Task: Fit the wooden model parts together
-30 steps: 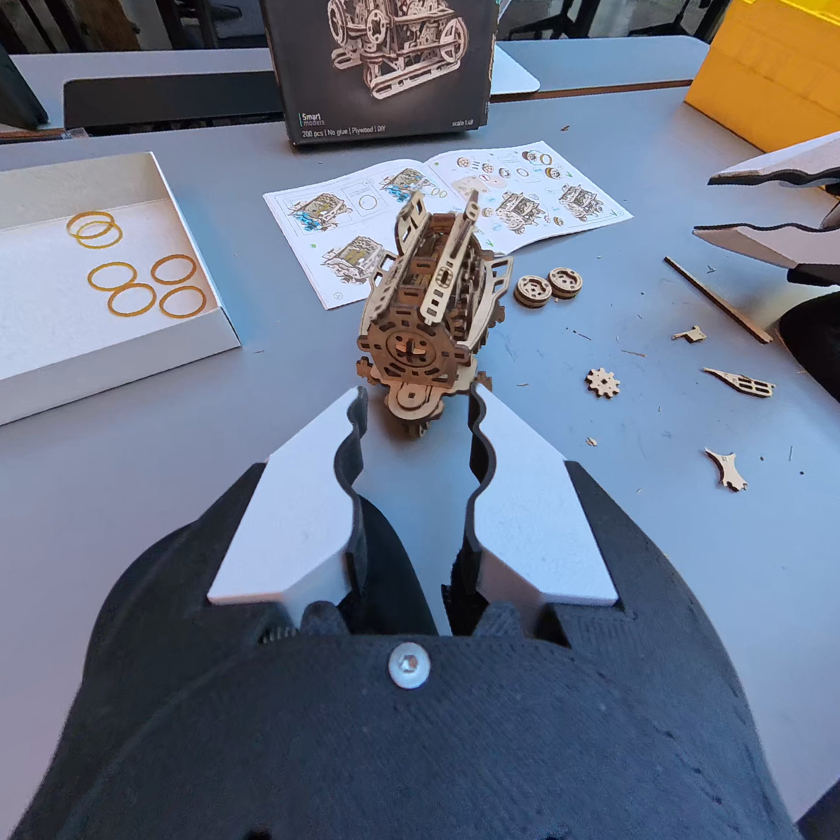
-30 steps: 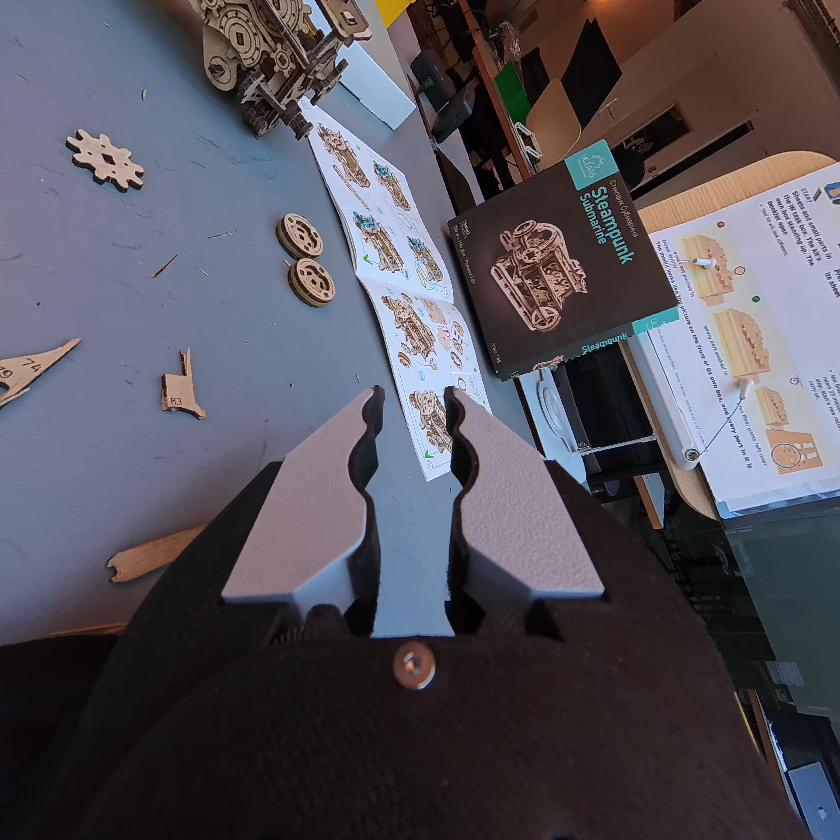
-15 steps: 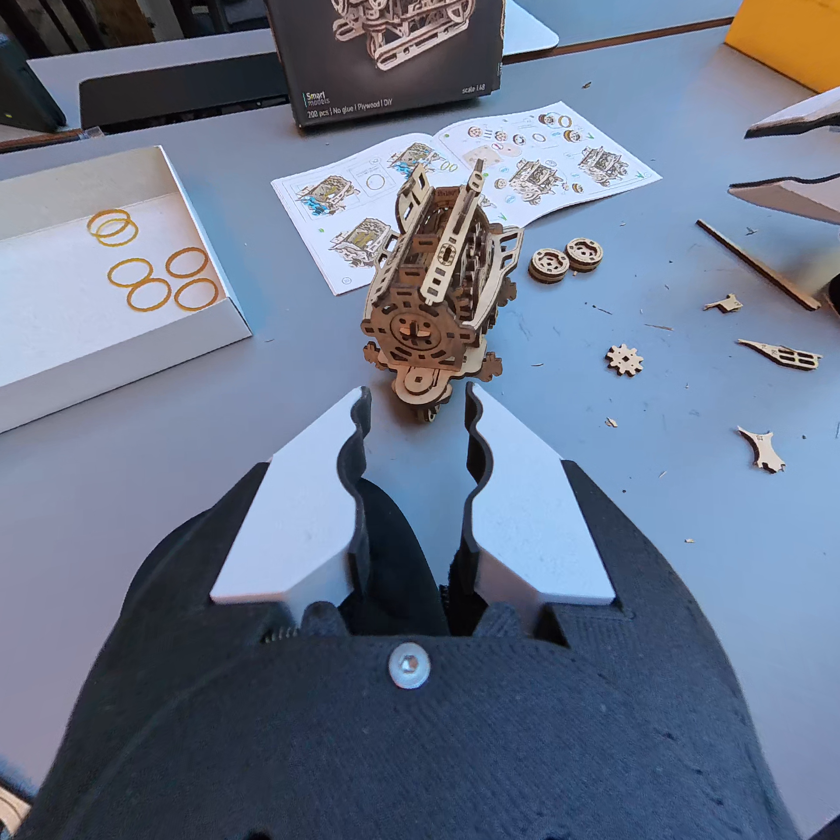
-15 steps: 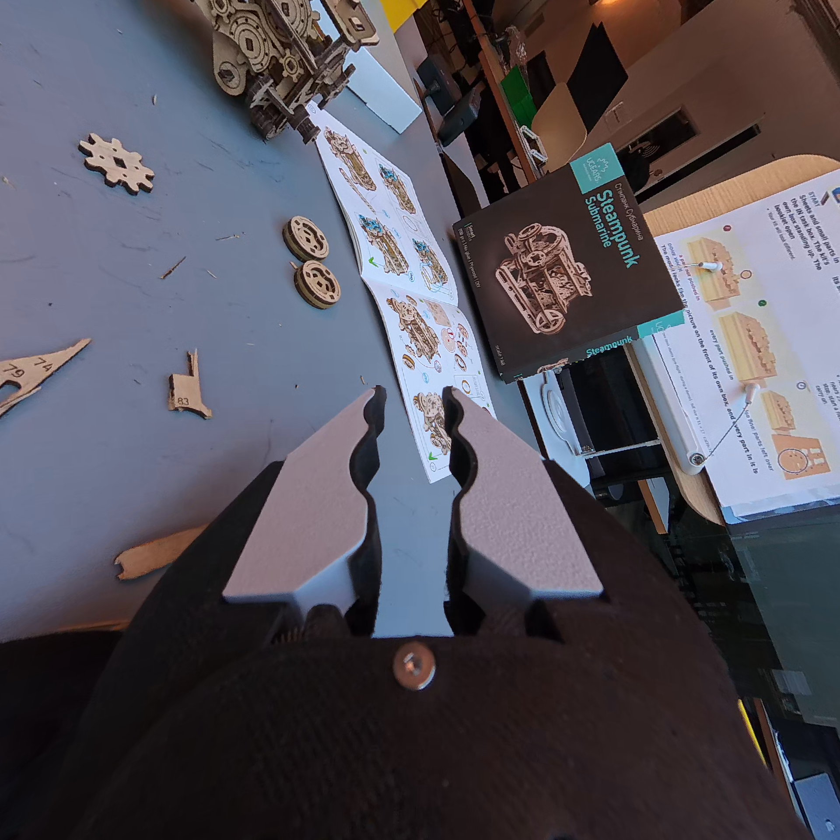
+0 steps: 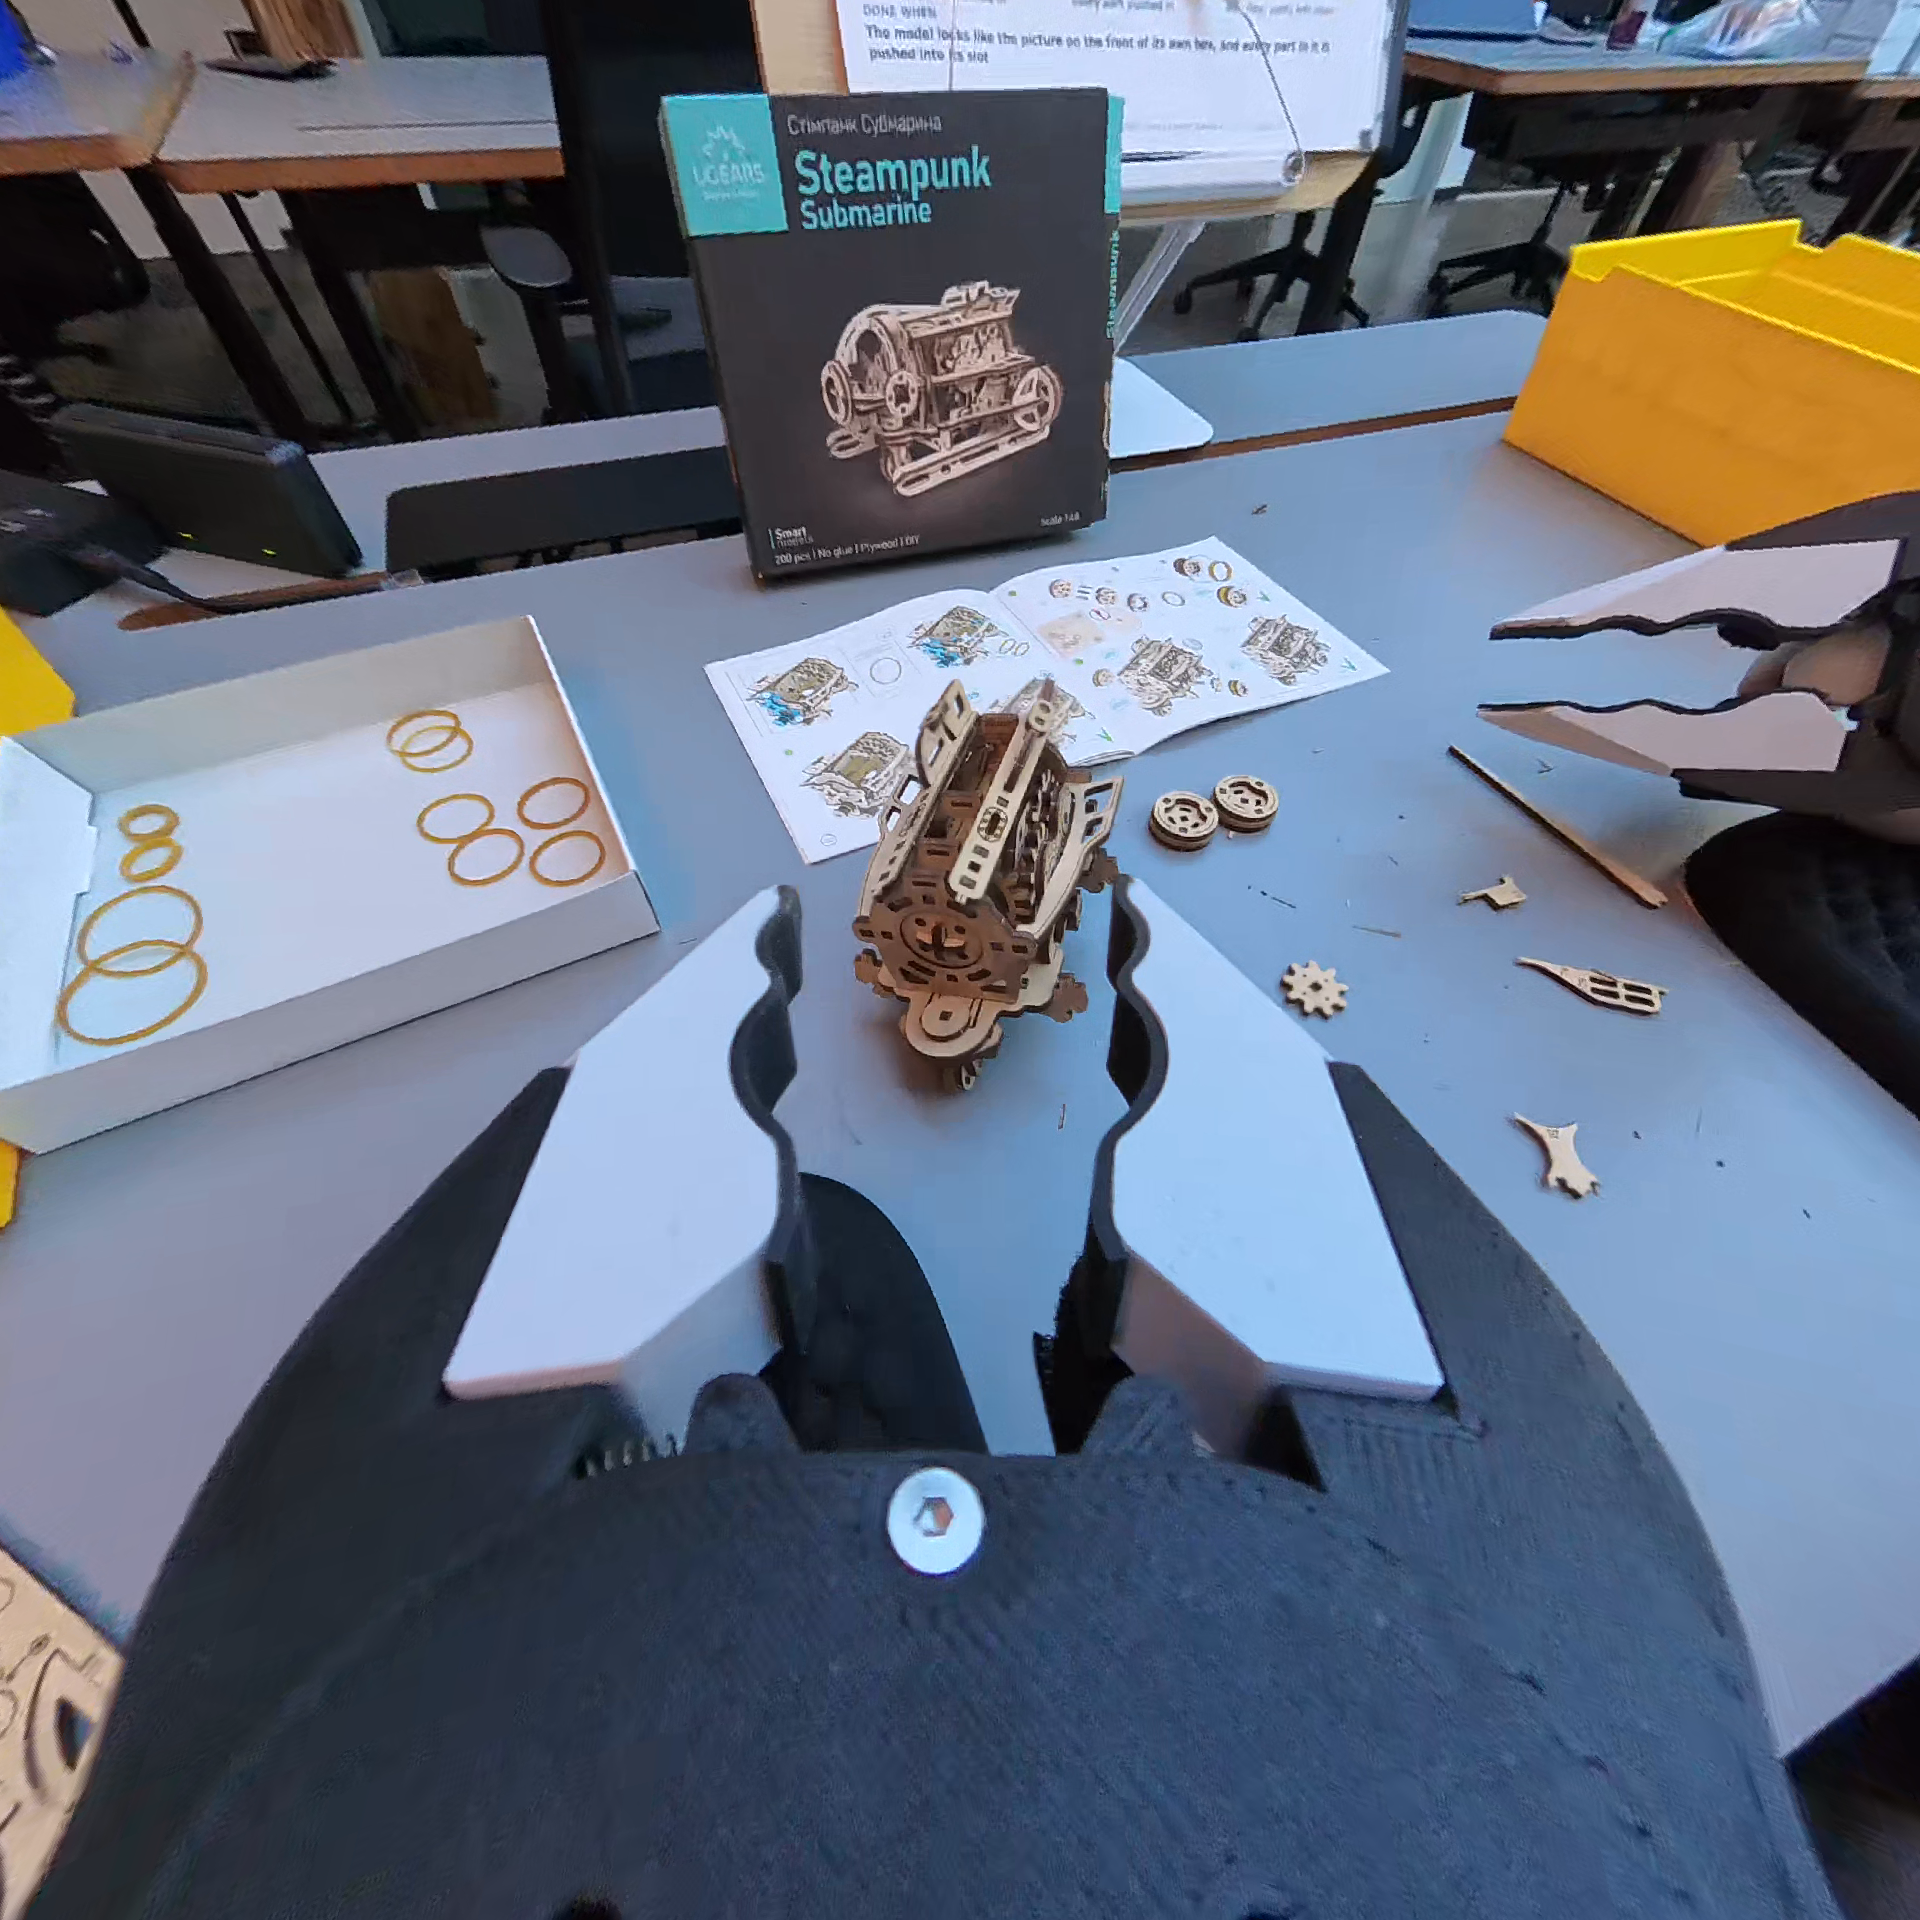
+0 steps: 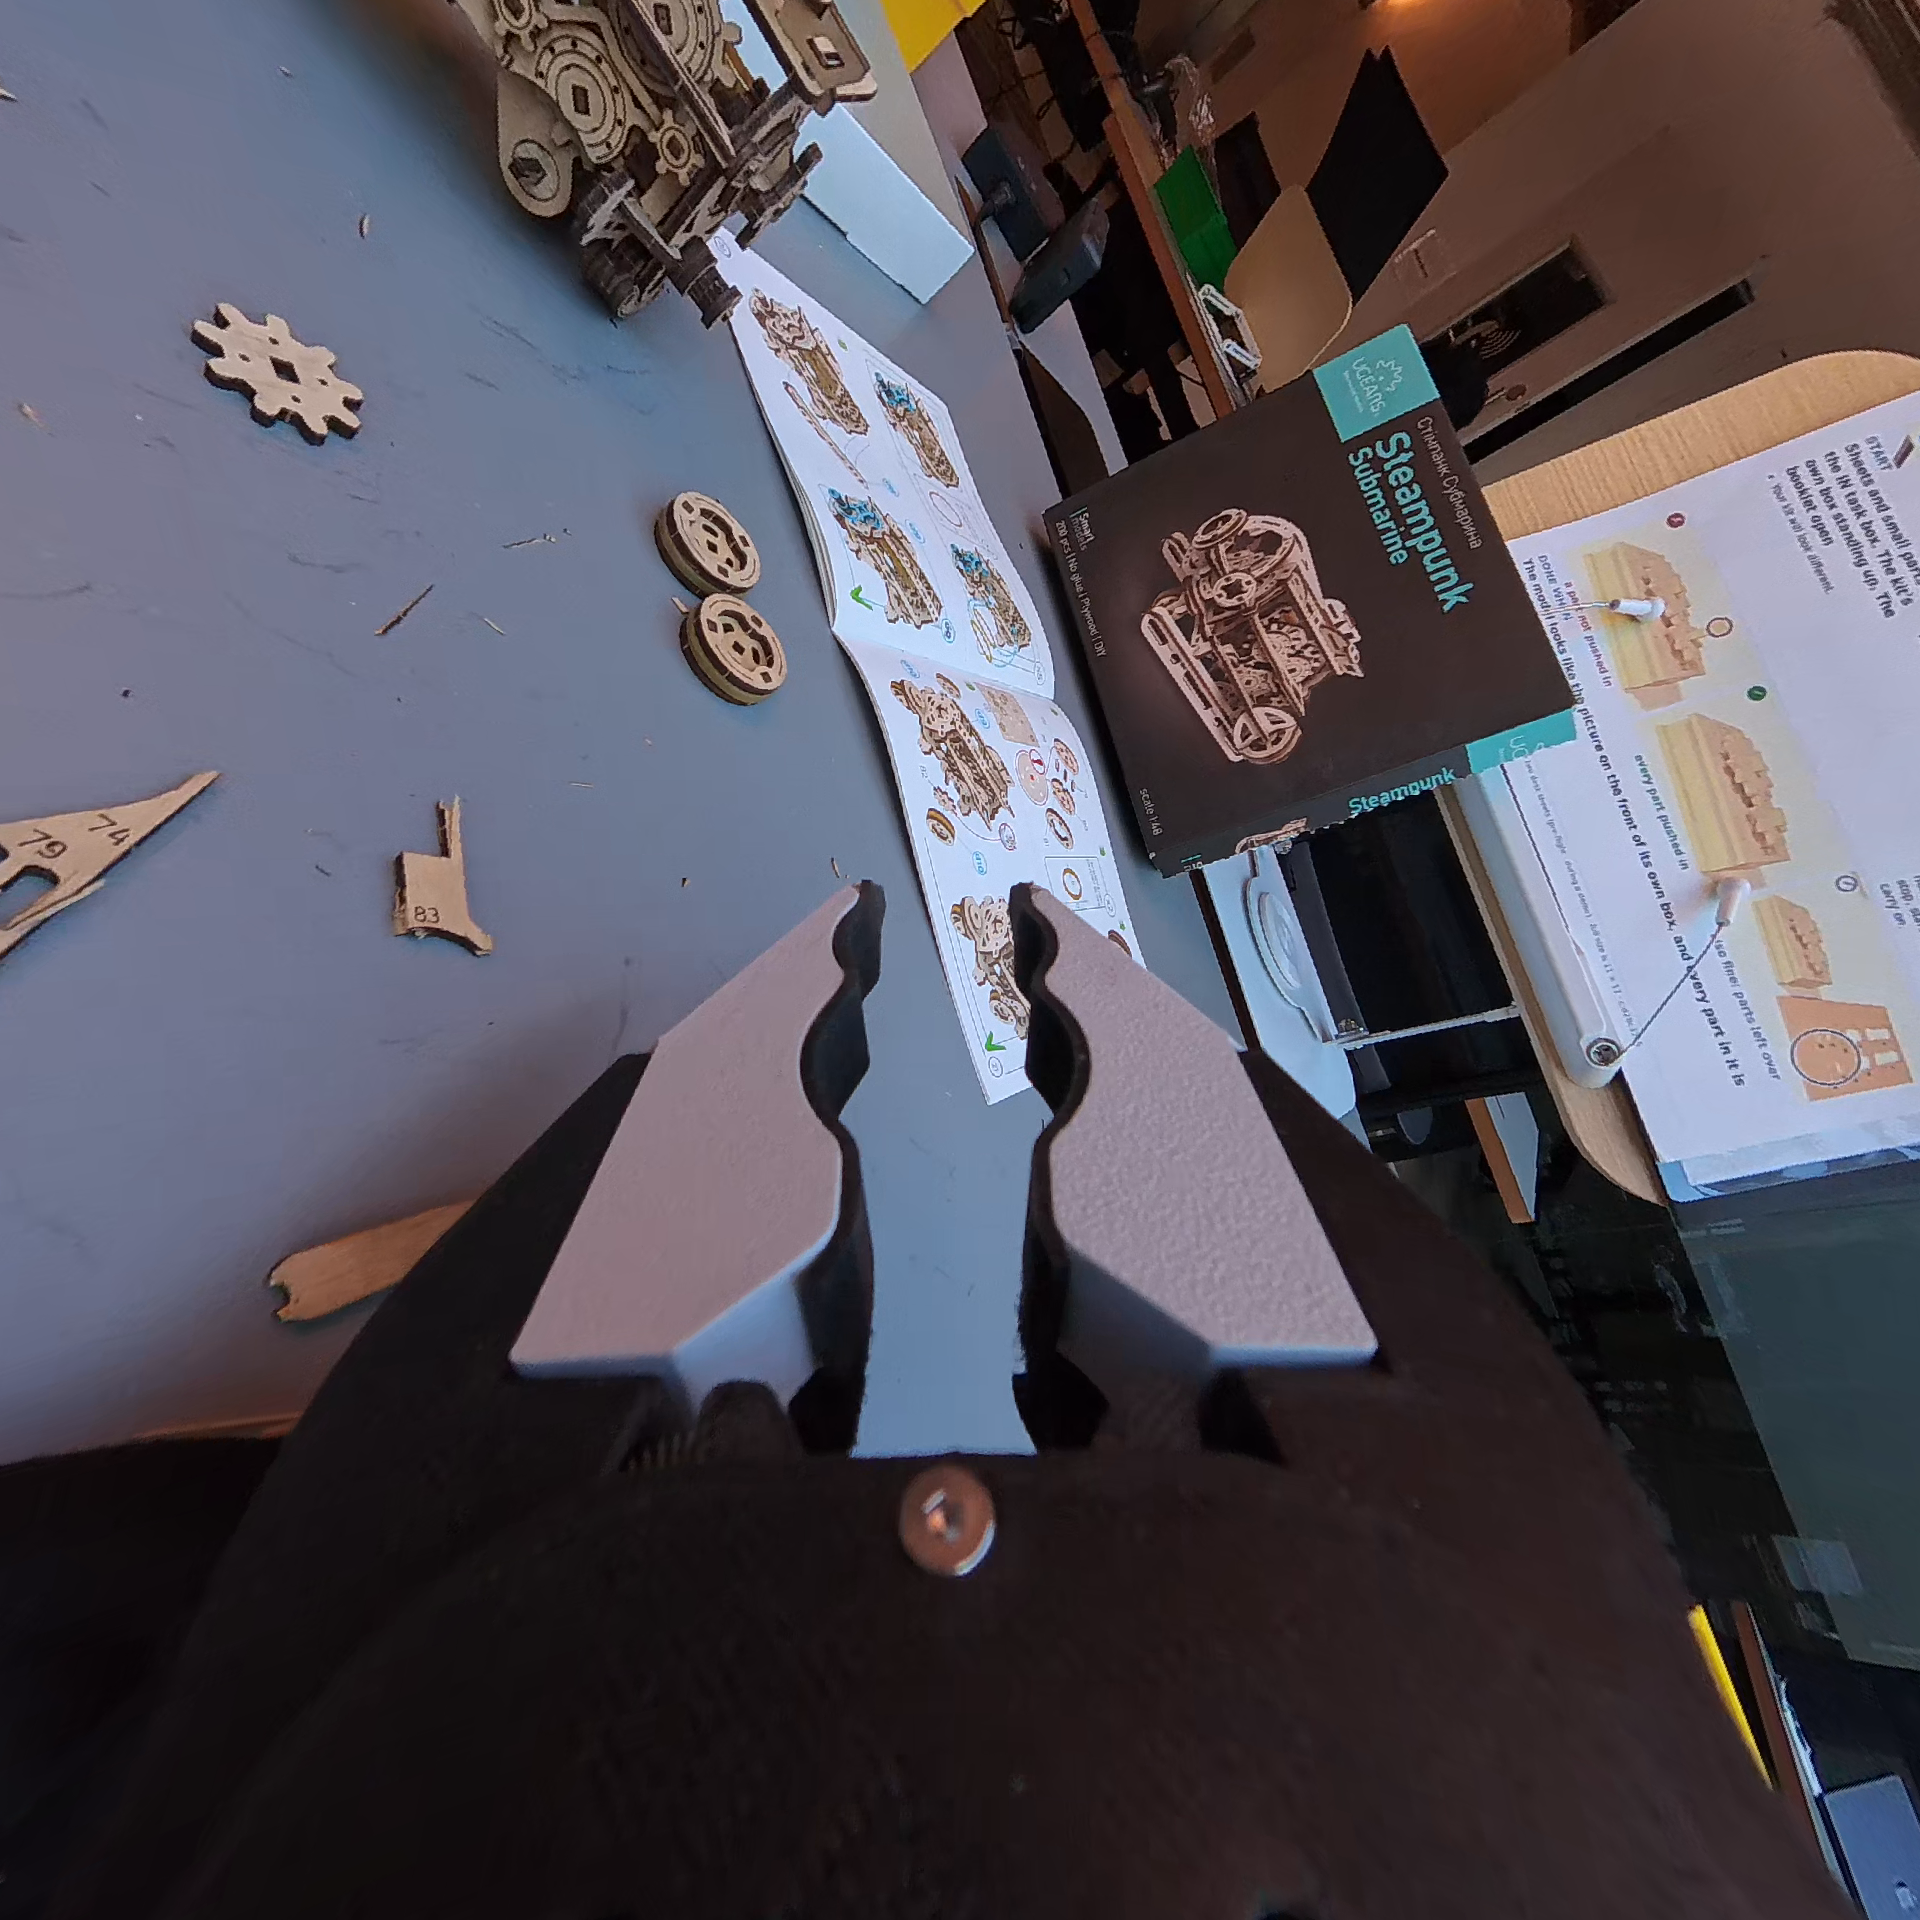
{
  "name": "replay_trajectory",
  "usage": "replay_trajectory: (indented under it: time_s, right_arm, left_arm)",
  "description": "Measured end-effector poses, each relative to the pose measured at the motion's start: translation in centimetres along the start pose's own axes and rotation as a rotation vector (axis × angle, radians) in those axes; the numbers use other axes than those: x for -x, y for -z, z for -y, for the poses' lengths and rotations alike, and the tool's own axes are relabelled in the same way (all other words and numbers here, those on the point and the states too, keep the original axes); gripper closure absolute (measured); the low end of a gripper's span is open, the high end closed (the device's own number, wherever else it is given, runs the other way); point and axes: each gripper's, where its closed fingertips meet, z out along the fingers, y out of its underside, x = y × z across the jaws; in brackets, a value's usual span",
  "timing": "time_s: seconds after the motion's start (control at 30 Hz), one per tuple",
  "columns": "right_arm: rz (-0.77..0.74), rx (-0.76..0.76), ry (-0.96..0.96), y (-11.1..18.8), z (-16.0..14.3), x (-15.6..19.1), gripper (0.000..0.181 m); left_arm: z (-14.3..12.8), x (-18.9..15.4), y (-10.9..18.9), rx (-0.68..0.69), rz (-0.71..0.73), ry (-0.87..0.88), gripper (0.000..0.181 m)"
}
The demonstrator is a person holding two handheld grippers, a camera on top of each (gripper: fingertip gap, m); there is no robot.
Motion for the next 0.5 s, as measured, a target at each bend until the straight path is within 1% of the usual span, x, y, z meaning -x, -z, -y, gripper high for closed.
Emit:
replay_trajectory:
  time_s: [0.07,0.13,0.2,0.27,0.5]
  right_arm:
    - [-0.001,-0.001,0.001,0.0,0.0,0.0,0.157]
    - [0.000,-0.001,0.002,0.0,0.0,0.0,0.157]
    - [0.002,0.001,0.003,0.0,0.0,0.1,0.157]
    - [-0.001,0.001,0.006,0.0,0.0,0.0,0.157]
    - [0.000,0.003,0.005,0.0,0.0,0.1,0.157]
  left_arm:
    - [-0.4,-0.7,0.1,0.012,0.004,-0.012,0.121]
    - [-1.2,-0.5,-0.4,0.037,0.031,-0.019,0.118]
    - [-2.7,0.3,-1.1,0.096,0.063,-0.002,0.113]
    - [-3.9,0.0,-1.6,0.147,0.035,0.028,0.110]
    - [-3.8,-0.1,-1.7,0.138,0.036,0.026,0.110]
